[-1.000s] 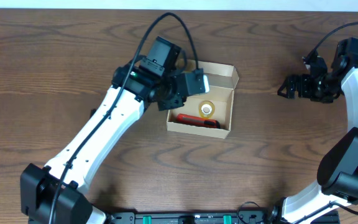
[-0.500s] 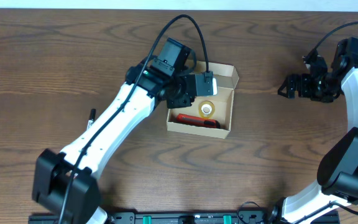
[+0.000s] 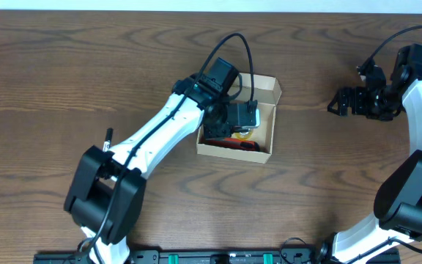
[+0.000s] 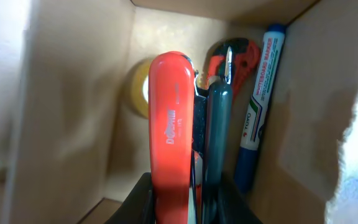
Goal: Pack container
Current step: 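Lower the stapler into the box and open the left gripper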
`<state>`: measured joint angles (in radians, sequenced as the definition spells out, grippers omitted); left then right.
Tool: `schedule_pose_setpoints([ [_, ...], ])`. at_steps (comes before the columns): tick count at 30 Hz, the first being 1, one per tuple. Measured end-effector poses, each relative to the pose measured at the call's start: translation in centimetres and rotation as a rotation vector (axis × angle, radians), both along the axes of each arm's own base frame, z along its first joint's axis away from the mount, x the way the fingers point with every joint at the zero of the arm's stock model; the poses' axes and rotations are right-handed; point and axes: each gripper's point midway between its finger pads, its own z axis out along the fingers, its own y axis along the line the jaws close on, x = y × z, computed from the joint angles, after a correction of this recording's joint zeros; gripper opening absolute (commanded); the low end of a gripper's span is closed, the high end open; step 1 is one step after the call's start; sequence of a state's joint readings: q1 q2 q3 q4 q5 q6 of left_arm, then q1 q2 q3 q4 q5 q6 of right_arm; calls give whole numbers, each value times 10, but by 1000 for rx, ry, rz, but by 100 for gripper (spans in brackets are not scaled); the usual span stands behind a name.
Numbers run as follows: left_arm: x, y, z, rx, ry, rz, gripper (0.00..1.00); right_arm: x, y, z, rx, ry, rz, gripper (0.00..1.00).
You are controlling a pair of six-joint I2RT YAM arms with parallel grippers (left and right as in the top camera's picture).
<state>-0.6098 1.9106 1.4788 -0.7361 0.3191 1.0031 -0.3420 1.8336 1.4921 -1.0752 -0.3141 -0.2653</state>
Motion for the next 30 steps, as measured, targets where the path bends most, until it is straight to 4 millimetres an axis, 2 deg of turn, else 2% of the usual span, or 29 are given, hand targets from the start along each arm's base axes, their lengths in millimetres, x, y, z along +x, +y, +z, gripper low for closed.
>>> schedule_pose_setpoints([
  [10, -5, 3, -39, 57, 83, 1, 6, 0, 0, 0, 0, 0, 0, 99],
  [11, -5, 3, -41, 60, 87, 1, 13, 0, 0, 0, 0, 0, 0, 99],
  [12, -5, 4, -43, 63, 91, 1, 28, 0, 0, 0, 0, 0, 0, 99],
  [13, -6, 4, -44, 66, 94, 1, 35, 0, 0, 0, 0, 0, 0, 99],
  [15, -6, 4, -44, 65, 98, 7, 38, 0, 0, 0, 0, 0, 0, 99],
  [17, -6, 4, -44, 65, 98, 9, 58, 0, 0, 0, 0, 0, 0, 99],
  [22, -5, 4, -44, 64, 103, 27, 69, 0, 0, 0, 0, 0, 0, 99],
  [30, -5, 10, -43, 99, 108, 65, 66, 0, 0, 0, 0, 0, 0, 99],
])
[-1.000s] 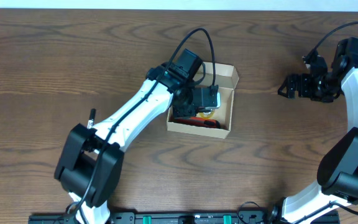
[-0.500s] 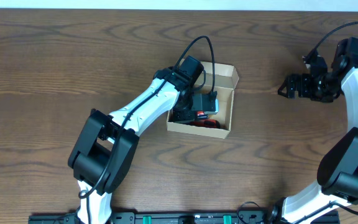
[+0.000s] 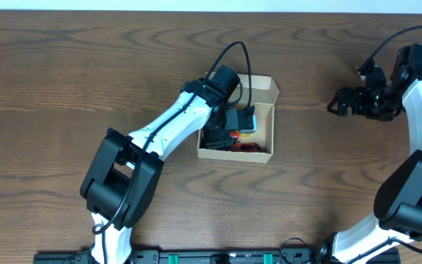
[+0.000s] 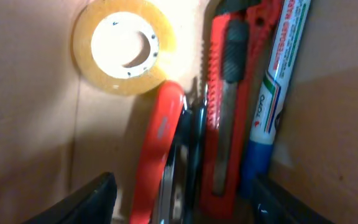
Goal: Pack container
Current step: 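Lower the stapler into the box and open the left gripper, then move the left gripper back left over the white marker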
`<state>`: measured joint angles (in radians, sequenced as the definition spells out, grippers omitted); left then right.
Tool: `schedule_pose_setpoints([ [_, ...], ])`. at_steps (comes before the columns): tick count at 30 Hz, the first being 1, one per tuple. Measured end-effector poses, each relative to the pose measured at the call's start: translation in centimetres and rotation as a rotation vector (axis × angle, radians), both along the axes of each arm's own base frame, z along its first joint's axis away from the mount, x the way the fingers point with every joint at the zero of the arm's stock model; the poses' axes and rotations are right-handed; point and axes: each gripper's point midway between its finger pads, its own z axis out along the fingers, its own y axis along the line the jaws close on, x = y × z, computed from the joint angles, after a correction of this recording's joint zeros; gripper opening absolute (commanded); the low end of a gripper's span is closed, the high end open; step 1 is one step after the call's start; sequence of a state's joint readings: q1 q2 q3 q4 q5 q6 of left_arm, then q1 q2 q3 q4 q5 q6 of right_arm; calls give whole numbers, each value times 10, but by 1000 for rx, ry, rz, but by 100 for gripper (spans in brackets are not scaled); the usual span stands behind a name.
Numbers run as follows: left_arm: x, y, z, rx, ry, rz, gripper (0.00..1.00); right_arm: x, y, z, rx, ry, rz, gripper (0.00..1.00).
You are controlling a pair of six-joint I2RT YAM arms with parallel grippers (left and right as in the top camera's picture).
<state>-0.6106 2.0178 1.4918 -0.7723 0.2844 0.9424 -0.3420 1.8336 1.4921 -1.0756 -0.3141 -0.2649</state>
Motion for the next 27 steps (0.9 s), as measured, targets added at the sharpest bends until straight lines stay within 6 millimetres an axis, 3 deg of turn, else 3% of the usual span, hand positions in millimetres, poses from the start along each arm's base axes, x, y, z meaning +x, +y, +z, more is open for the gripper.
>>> schedule_pose_setpoints([
  [4, 6, 5, 14, 27, -31, 27, 68, 0, 0, 0, 0, 0, 0, 99],
  [8, 17, 1, 51, -11, -96, 92, 78, 0, 0, 0, 0, 0, 0, 99],
  [9, 18, 1, 61, -22, -107, 107, 96, 0, 0, 0, 0, 0, 0, 99],
  [13, 13, 7, 105, -54, -131, 182, 95, 0, 0, 0, 0, 0, 0, 99],
  [18, 8, 24, 143, -107, -133, 339, 95, 0, 0, 0, 0, 0, 0, 99],
  [20, 16, 38, 153, -131, -133, 436, 95, 0, 0, 0, 0, 0, 0, 99],
  [21, 20, 49, 158, -138, -131, 486, 100, 0, 0, 0, 0, 0, 0, 99],
  [22, 25, 62, 160, -138, -126, 536, 95, 0, 0, 0, 0, 0, 0, 99],
  [27, 44, 164, 162, -41, -110, 913, 95, 0, 1, 0, 3, -2, 1, 99],
])
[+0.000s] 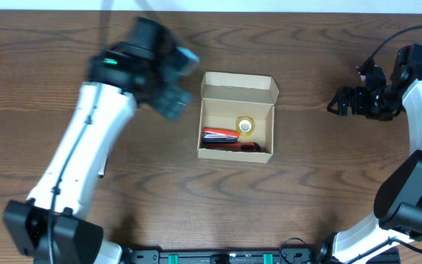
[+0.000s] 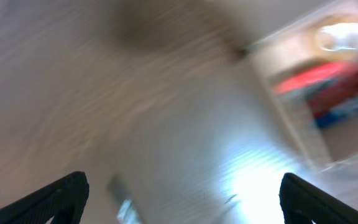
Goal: Pack container
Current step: 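Move the left gripper back left over the white marker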
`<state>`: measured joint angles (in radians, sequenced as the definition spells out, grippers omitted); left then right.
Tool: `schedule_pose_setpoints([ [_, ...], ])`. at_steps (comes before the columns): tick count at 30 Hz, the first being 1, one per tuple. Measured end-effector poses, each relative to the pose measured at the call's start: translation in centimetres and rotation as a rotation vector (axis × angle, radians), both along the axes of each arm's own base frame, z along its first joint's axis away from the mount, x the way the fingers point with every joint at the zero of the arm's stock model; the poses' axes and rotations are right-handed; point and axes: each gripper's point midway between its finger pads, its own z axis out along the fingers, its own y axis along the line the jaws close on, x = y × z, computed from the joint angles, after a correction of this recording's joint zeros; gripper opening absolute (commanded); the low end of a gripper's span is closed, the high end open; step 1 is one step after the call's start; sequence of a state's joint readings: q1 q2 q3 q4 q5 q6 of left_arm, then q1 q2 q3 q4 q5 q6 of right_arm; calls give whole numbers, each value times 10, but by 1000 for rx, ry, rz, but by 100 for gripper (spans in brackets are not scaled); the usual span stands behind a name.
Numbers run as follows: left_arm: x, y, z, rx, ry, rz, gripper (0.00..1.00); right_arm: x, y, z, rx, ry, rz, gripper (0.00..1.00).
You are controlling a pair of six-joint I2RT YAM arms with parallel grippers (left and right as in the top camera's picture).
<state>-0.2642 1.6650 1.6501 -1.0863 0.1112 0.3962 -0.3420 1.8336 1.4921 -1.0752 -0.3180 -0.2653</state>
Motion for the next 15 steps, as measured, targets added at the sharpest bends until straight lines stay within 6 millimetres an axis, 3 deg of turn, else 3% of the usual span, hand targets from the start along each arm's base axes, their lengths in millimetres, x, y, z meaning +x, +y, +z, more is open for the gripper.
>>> schedule_pose_setpoints([
  [4, -9, 103, 0, 86, 62, 377, 95, 0, 0, 0, 1, -1, 0, 99],
  [7, -28, 152, 3, 86, 107, 586, 96, 0, 0, 0, 2, -2, 0, 99],
  [10, -44, 170, 1, 61, 125, 680, 95, 2, 0, 0, 0, -8, 0, 99],
  [15, -69, 164, -33, 48, 118, 697, 95, 2, 0, 0, 0, -10, 1, 99],
])
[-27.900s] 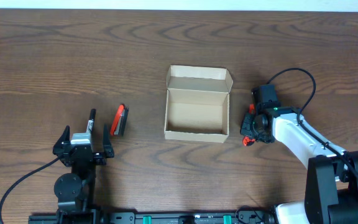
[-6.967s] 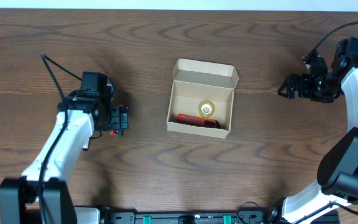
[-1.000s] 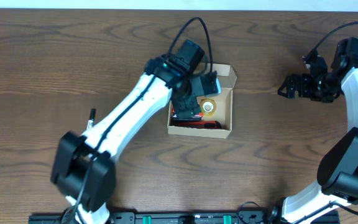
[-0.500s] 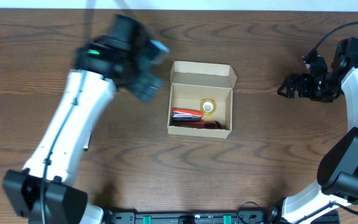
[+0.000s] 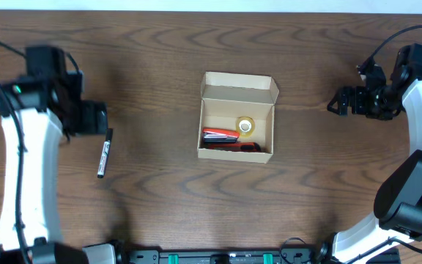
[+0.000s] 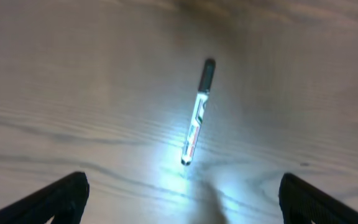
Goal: Pack container
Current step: 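Move the left gripper back left over the white marker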
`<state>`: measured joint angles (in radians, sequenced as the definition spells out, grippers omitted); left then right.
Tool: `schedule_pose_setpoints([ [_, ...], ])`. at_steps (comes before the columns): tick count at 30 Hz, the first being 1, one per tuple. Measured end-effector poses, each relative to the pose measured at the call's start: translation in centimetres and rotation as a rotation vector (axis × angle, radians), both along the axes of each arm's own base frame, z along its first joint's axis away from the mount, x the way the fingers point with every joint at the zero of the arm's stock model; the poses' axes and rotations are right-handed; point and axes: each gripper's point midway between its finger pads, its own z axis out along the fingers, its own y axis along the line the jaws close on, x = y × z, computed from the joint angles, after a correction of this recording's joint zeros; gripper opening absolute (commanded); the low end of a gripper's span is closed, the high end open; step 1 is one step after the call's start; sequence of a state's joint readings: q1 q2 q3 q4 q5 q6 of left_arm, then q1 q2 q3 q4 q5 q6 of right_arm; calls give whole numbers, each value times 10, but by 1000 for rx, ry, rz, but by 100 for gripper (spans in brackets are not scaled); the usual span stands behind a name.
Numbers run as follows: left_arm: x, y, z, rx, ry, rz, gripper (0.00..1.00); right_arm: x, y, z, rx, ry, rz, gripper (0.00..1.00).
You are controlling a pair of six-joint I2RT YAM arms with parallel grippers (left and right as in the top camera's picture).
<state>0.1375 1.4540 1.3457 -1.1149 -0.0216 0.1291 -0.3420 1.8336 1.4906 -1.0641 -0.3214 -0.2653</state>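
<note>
An open cardboard box (image 5: 270, 94) stands mid-table holding a roll of yellow tape (image 5: 245, 127), a red stapler (image 5: 219, 135) and other red tools. A black-capped marker (image 5: 104, 158) (image 6: 197, 115) lies on the wood at the left. My left gripper (image 5: 94, 118) (image 6: 180, 202) hangs open just above and beside the marker's cap end, its jaws spread wide with nothing between them. My right gripper (image 5: 335, 103) hovers at the far right, away from the box; its fingers are too small to read.
The dark wooden table (image 5: 160, 198) stretches all around the box. Black cables run from both arms. A black rail (image 5: 218, 257) lines the front edge.
My left arm has swung from just left of the box to the table's far left, above the lone marker. The gripper remains open. The right arm has not moved.
My left gripper was down in the box, shut on the red stapler. Then it stood open with the stapler lying beside the tape. After that it was clear of the box, and now it is over the marker at the left.
</note>
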Motion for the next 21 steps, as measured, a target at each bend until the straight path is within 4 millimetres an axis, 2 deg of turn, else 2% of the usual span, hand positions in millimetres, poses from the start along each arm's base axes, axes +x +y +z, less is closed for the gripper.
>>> schedule_pose_setpoints([
  [5, -8, -3, -43, -3, -29, -2, 95, 0, 0, 0, 0, 0, 0, 99],
  [13, 9, -2, -75, 9, -18, -74, 95, 0, 0, 0, 1, 1, 0, 99],
  [21, 11, -2, -116, 4, 101, -156, 95, 0, 0, 0, 0, 0, 0, 99],
])
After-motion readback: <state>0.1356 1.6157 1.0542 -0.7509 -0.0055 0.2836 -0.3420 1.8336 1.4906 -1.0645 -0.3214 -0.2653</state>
